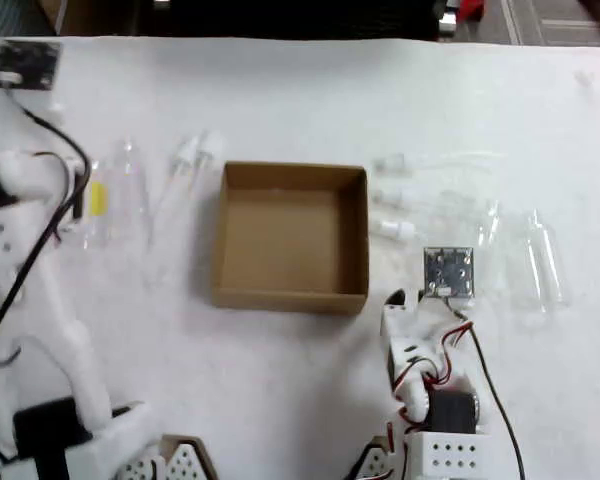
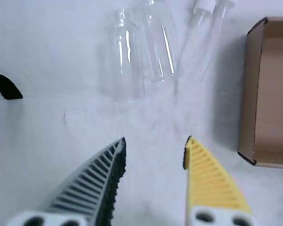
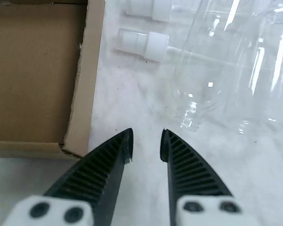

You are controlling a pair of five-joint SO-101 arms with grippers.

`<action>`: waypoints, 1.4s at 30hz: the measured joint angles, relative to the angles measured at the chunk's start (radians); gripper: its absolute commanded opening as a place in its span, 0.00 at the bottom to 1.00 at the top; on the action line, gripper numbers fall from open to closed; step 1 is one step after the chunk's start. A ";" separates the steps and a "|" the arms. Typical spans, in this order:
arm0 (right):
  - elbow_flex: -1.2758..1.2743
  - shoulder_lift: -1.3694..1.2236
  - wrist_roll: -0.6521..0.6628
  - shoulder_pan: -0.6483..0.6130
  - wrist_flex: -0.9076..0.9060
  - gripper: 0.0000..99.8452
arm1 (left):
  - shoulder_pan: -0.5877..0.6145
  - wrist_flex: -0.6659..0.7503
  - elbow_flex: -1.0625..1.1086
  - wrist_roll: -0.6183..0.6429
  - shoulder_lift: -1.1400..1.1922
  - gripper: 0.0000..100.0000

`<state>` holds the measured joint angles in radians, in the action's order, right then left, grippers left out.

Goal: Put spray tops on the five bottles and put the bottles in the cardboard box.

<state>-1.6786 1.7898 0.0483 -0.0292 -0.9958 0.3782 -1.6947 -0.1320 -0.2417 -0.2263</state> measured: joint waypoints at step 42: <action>0.000 0.000 0.000 0.000 0.000 0.09 | -0.110 -0.066 -1.217 0.376 1.290 0.27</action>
<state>-1.6786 1.7898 0.0483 -0.0292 -0.9958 0.2677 -1.7607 -1.3487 0.1343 1.0641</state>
